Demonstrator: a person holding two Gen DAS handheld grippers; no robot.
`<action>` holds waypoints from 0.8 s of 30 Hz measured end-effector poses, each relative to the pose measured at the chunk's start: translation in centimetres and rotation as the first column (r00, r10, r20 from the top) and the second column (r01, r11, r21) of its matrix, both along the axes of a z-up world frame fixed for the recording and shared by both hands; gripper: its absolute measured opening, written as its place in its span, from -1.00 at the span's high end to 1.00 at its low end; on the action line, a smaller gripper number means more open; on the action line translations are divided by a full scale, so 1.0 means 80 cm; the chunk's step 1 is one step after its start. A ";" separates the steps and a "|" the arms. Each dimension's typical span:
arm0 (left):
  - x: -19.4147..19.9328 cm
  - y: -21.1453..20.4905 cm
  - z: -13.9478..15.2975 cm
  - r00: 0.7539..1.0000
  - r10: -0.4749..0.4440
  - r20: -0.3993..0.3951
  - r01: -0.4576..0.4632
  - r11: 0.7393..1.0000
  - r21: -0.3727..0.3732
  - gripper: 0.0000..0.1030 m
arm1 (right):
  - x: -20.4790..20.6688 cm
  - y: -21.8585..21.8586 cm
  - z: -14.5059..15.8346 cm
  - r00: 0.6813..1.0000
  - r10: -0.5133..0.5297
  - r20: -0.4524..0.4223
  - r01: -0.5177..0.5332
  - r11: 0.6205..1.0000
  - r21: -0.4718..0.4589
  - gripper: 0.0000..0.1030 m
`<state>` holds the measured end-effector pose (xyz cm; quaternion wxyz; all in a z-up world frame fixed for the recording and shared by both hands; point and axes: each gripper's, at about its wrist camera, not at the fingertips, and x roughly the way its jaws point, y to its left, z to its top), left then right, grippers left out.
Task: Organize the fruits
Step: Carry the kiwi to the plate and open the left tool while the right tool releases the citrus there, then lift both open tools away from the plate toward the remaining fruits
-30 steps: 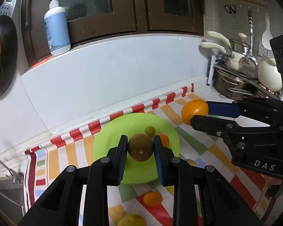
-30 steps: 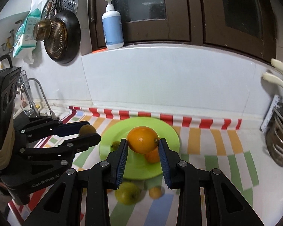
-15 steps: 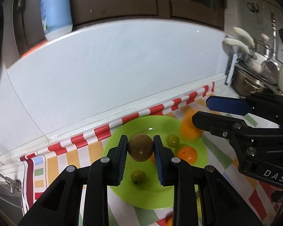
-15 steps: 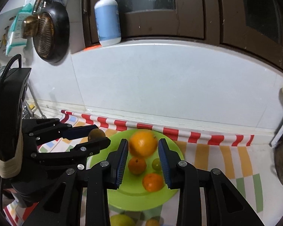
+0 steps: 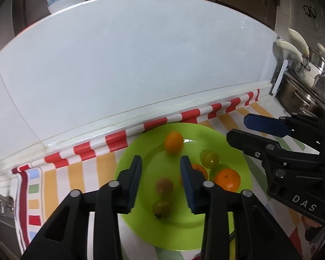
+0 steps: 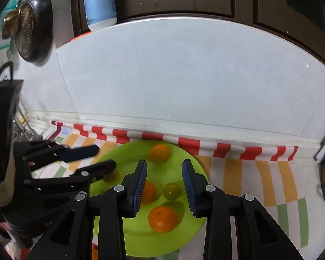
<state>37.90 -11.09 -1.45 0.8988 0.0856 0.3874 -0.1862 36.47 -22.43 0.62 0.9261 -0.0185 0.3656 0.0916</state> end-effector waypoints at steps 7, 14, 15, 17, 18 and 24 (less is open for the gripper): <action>-0.037 0.019 0.029 0.991 0.102 0.082 -0.104 0.994 0.020 -0.26 | -0.033 -0.007 0.009 0.998 -0.047 0.048 0.046 0.999 0.005 -0.09; -0.088 0.039 0.056 0.973 0.183 0.143 -0.185 0.983 -0.004 -0.41 | -0.083 -0.002 0.028 0.991 -0.066 0.113 0.065 0.998 0.013 -0.42; -0.095 0.042 0.058 0.970 0.194 0.148 -0.196 0.981 -0.004 -0.41 | -0.088 0.000 0.030 0.991 -0.064 0.118 0.062 0.998 0.016 -0.42; -0.111 0.050 0.061 0.963 0.218 0.156 -0.219 0.976 -0.012 -0.43 | -0.101 0.001 0.033 0.990 -0.067 0.125 0.065 0.998 0.018 -0.42; -0.119 0.054 0.062 0.960 0.231 0.157 -0.231 0.973 -0.017 -0.45 | -0.108 0.003 0.033 0.990 -0.068 0.126 0.066 0.998 0.021 -0.42; -0.162 0.074 0.059 0.940 0.292 0.178 -0.292 0.956 -0.028 -0.52 | -0.137 0.009 0.026 0.991 -0.077 0.109 0.075 0.997 0.025 -0.42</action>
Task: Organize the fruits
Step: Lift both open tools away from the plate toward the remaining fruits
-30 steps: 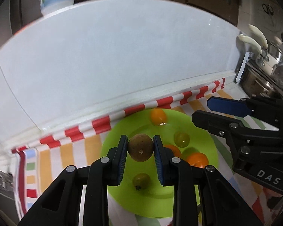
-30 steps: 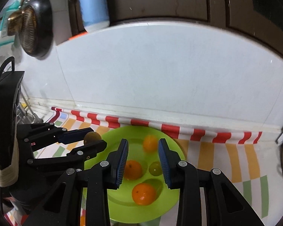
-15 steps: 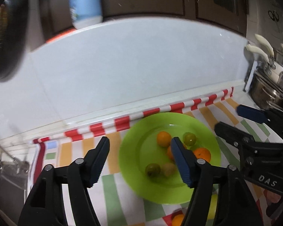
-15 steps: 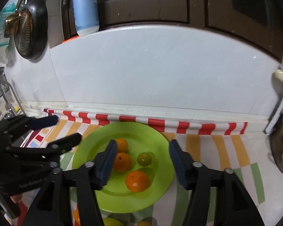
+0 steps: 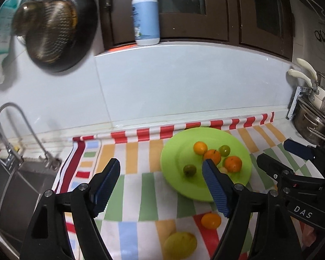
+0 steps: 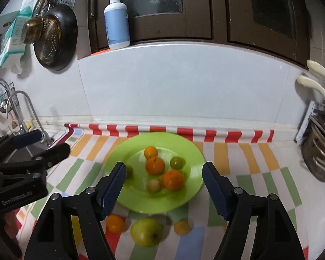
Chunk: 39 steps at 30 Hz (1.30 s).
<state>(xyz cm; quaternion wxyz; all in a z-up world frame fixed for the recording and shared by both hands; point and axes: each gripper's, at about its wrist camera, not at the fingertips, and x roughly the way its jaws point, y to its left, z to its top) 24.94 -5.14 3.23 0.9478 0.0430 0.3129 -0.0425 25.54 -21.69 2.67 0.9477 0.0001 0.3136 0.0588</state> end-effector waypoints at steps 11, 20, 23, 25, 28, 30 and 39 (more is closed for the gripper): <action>-0.043 0.026 -0.043 0.995 0.074 -0.072 -0.077 0.996 -0.043 -0.68 | -0.057 0.001 -0.026 0.993 -0.111 0.046 0.111 0.994 0.011 -0.42; -0.073 0.023 -0.070 0.995 0.074 -0.068 -0.076 0.997 -0.029 -0.68 | -0.080 0.012 -0.057 0.997 -0.079 0.001 0.079 0.995 -0.054 -0.42; -0.077 0.024 -0.078 0.994 0.078 -0.073 -0.080 0.996 -0.028 -0.67 | -0.090 0.015 -0.069 0.996 -0.094 0.005 0.094 0.993 -0.077 -0.42; -0.078 0.023 -0.085 0.994 0.067 -0.090 -0.070 0.997 -0.024 -0.67 | -0.093 0.016 -0.075 0.996 -0.089 -0.010 0.088 0.993 -0.077 -0.42; -0.076 0.017 -0.098 0.991 0.049 -0.123 -0.051 0.999 -0.016 -0.66 | -0.093 0.018 -0.085 0.996 -0.072 -0.046 0.069 0.996 -0.063 -0.42; -0.074 0.013 -0.105 0.989 0.039 -0.141 -0.041 0.999 -0.013 -0.66 | -0.091 0.020 -0.091 0.996 -0.059 -0.071 0.055 0.997 -0.060 -0.42; -0.062 -0.005 -0.128 0.983 0.000 -0.184 0.000 1.000 -0.004 -0.51 | -0.069 0.024 -0.112 0.990 -0.040 -0.132 0.034 0.998 -0.050 -0.33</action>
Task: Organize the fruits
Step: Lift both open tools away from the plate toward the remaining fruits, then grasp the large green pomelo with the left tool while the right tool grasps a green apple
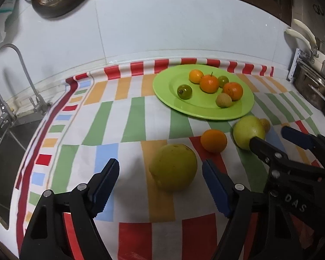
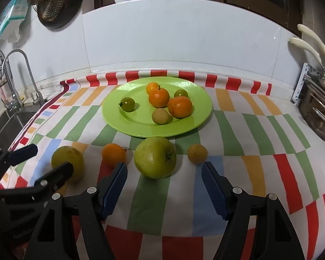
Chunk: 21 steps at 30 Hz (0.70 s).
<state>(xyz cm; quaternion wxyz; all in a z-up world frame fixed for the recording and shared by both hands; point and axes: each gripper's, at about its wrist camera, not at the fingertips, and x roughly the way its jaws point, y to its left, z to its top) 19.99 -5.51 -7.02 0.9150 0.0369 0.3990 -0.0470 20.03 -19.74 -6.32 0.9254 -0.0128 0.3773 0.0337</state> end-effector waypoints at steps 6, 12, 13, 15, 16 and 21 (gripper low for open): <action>0.015 -0.006 -0.013 0.999 -0.022 -0.025 0.021 1.000 -0.004 -0.26 | 0.020 -0.002 -0.011 0.999 0.013 -0.048 -0.011 0.999 0.032 -0.18; 0.029 -0.007 -0.025 0.997 -0.034 -0.065 0.032 0.999 -0.030 -0.04 | 0.031 0.003 -0.019 0.997 0.040 -0.065 -0.039 0.999 0.026 -0.12; 0.031 -0.007 -0.026 0.997 -0.037 -0.071 0.035 0.999 -0.036 0.00 | 0.032 0.004 -0.020 0.997 0.045 -0.064 -0.044 0.999 0.026 -0.11; 0.032 -0.007 -0.027 0.997 -0.041 -0.070 0.038 0.999 -0.038 0.01 | 0.037 0.006 -0.022 0.996 0.053 -0.069 -0.051 0.998 0.027 -0.06; 0.033 -0.008 -0.027 0.997 -0.044 -0.070 0.041 0.998 -0.036 0.01 | 0.040 0.007 -0.024 0.995 0.057 -0.076 -0.055 0.998 0.028 -0.03; 0.035 -0.007 -0.027 0.996 -0.053 -0.071 0.050 0.998 -0.041 0.01 | 0.047 0.008 -0.027 0.994 0.071 -0.084 -0.068 0.997 0.034 -0.01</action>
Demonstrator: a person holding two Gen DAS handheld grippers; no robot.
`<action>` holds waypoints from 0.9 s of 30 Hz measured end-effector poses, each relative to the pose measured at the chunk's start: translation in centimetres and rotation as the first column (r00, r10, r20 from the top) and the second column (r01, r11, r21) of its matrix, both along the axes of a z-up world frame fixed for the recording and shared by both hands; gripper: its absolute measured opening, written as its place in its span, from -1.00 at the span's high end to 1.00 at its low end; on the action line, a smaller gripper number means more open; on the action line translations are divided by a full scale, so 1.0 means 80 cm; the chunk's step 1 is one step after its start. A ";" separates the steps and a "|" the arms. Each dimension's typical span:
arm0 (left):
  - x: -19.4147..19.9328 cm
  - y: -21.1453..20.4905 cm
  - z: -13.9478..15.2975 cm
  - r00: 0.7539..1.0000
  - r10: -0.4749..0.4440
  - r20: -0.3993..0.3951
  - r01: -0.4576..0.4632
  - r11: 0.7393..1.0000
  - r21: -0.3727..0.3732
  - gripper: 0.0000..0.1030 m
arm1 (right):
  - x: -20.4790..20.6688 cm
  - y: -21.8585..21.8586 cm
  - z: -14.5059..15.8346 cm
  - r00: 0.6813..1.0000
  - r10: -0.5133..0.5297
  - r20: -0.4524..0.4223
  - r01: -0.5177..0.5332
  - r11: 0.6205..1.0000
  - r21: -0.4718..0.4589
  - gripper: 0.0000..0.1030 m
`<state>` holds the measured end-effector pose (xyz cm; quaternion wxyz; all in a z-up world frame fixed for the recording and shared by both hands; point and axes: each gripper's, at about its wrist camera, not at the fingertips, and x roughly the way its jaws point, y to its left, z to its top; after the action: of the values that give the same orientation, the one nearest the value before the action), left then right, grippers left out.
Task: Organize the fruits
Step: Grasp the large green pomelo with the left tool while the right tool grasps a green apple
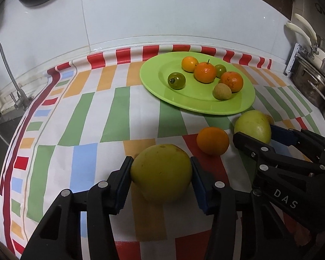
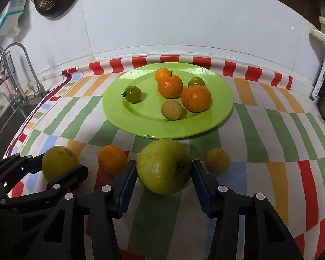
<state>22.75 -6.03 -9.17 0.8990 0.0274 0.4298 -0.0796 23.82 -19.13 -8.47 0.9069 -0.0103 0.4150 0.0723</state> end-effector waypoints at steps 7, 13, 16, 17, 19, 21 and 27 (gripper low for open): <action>-0.002 0.000 0.001 1.000 -0.005 -0.005 0.005 1.000 0.005 0.01 | -0.008 -0.002 0.001 1.000 0.001 -0.001 -0.001 1.000 0.007 0.00; -0.009 0.002 0.009 1.000 0.004 0.014 -0.004 1.000 0.013 0.01 | -0.022 -0.007 0.007 1.000 -0.013 0.012 0.013 1.000 0.001 0.00; -0.013 0.002 0.020 1.000 0.005 0.029 -0.005 1.000 0.010 0.01 | -0.028 -0.011 0.014 0.999 -0.024 0.023 0.024 1.000 0.003 0.00; -0.014 0.002 0.023 0.999 0.003 0.036 -0.003 1.000 0.007 0.01 | -0.031 -0.013 0.018 0.999 -0.030 0.027 0.030 1.000 0.008 0.00; -0.018 0.001 0.031 0.999 -0.003 0.053 0.003 1.000 0.006 0.01 | -0.036 -0.017 0.025 0.998 -0.042 0.036 0.042 0.999 0.013 0.00; -0.021 -0.001 0.040 0.998 -0.015 0.066 0.015 1.000 0.001 0.01 | -0.041 -0.020 0.035 0.998 -0.049 0.050 0.048 0.999 0.016 0.00; -0.028 -0.004 0.068 0.993 -0.036 0.112 0.038 0.999 -0.015 0.01 | -0.050 -0.027 0.061 0.994 -0.063 0.086 0.061 0.998 0.035 0.00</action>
<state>20.49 -6.32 -3.72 0.9202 0.0320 0.3775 -0.0982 19.84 -21.28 -3.59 0.9261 0.0141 0.3738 0.0503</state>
